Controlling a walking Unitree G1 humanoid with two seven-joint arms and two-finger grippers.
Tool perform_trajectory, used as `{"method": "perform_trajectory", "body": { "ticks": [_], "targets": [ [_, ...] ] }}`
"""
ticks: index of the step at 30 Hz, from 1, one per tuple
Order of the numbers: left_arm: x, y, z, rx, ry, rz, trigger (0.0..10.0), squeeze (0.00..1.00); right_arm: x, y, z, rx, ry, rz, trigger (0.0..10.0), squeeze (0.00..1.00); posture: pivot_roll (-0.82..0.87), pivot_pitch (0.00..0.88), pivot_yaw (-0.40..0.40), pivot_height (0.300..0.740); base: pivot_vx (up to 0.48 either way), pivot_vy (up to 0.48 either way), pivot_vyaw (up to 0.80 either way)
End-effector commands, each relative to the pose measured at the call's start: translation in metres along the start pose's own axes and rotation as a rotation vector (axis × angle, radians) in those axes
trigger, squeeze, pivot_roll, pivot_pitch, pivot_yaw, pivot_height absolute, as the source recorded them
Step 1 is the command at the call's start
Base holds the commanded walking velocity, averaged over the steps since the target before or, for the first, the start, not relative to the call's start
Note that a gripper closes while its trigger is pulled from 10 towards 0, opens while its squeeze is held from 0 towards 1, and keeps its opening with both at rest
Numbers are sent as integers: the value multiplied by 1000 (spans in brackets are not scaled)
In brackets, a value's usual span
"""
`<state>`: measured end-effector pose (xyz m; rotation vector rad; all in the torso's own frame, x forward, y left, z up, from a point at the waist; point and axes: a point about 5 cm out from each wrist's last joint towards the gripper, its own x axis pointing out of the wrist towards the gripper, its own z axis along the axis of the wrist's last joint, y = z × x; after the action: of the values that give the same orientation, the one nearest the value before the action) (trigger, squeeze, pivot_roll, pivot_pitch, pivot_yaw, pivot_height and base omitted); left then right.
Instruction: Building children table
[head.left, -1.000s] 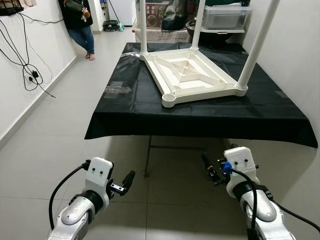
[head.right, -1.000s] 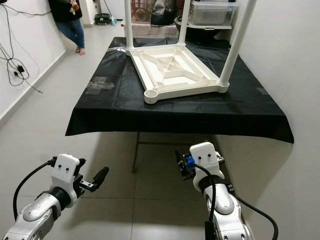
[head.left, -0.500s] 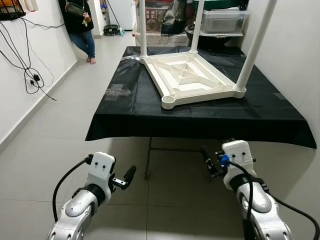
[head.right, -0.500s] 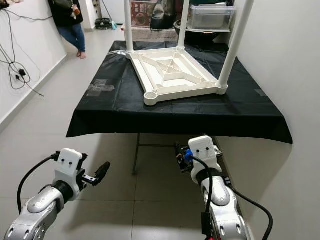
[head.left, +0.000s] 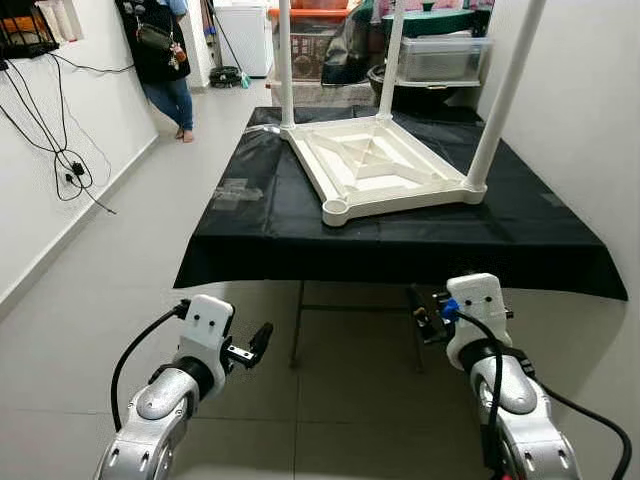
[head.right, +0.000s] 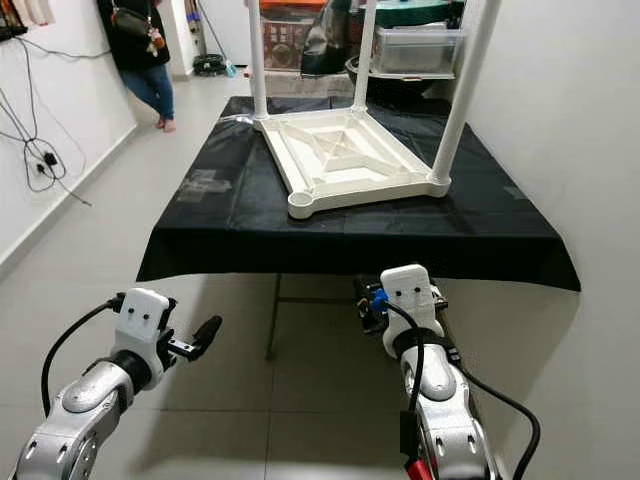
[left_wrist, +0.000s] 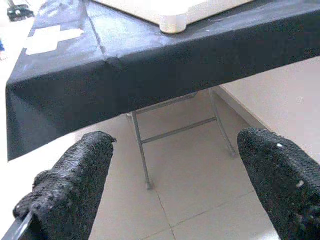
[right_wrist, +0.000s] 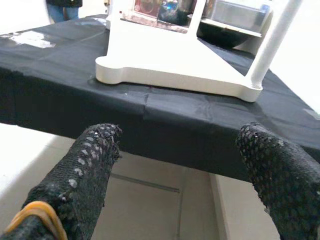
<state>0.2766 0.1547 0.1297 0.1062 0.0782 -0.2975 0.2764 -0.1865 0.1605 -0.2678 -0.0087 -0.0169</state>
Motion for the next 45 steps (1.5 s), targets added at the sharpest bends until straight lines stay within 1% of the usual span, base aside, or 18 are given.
{"method": "perform_trajectory", "body": {
  "ticks": [1,2,3,4,10,11,15,18,20,22,28,29,30,36,37,38,41,45],
  "targets": [
    [4,-1,-2,11,1,-7,10000,0,1,-4,0,-6,-12,-21,10000,0,-4,0,-16,740,0,0,0],
    [4,-1,-2,11,1,-7,10000,0,1,-4,0,-6,-12,-21,10000,0,-4,0,-16,740,0,0,0],
    [10,-4,0,6,-13,-7,10000,0,0,-13,3,-19,-23,-40,10000,0,-36,0,-19,740,0,0,0],
    [12,-5,0,1,-18,-7,10000,0,0,-16,4,-25,-26,-46,10000,0,-40,0,-20,740,0,0,0],
    [19,-10,0,-7,-31,-15,10000,0,-1,-26,9,-46,-40,-72,10000,0,-72,0,-29,740,0,0,0],
    [23,-11,1,-14,-39,-15,10000,0,-1,-31,13,-56,-51,-77,10000,0,-82,0,-31,740,0,0,0],
    [25,-12,2,-21,-46,-16,10000,0,-2,-35,18,-72,-69,-77,10000,0,-75,0,-25,740,0,0,0],
    [22,-14,0,-24,-47,-20,10000,0,-4,-39,17,-82,-73,-79,10000,0,-77,0,-28,740,0,0,0],
    [15,-14,-8,-18,-33,-27,10000,0,-8,-37,15,-78,-67,-85,10000,0,-84,0,-26,740,0,0,0],
    [16,-8,-7,-25,-24,-22,10000,0,-8,-34,24,-62,-93,-78,10000,0,-98,0,-18,740,0,0,0],
    [20,-3,-6,-4,-27,-18,10000,0,-7,-31,29,-69,-106,-69,10000,0,-80,0,-14,740,0,0,0],
    [20,-3,-6,-4,-27,-18,10000,0,-7,-31,29,-69,-106,-69,10000,0,-80,0,-14,740,0,0,0],
    [16,-1,-10,1,-21,-17,10000,0,-11,-29,33,-75,-123,-64,10000,0,-91,0,-4,740,0,0,0],
    [18,-3,-12,-25,-16,-25,10000,0,-15,-32,35,-75,-129,-75,10000,0,-121,0,21,740,0,0,0],
    [22,-8,-9,-36,-28,-43,10000,0,-19,-35,33,-76,-124,-90,10000,0,-110,0,29,740,0,0,0],
    [22,-8,-9,-36,-28,-43,10000,0,-19,-35,33,-76,-124,-90,10000,0,-110,0,29,740,0,0,0],
    [21,-11,-5,-29,-40,-62,10000,0,-24,-38,26,-67,-98,-108,10000,0,-105,0,39,740,0,0,0],
    [14,-1,-9,-15,-20,-60,10000,0,-23,-29,31,-91,-118,-71,10000,0,-99,0,57,740,0,0,0]
  ]
}}
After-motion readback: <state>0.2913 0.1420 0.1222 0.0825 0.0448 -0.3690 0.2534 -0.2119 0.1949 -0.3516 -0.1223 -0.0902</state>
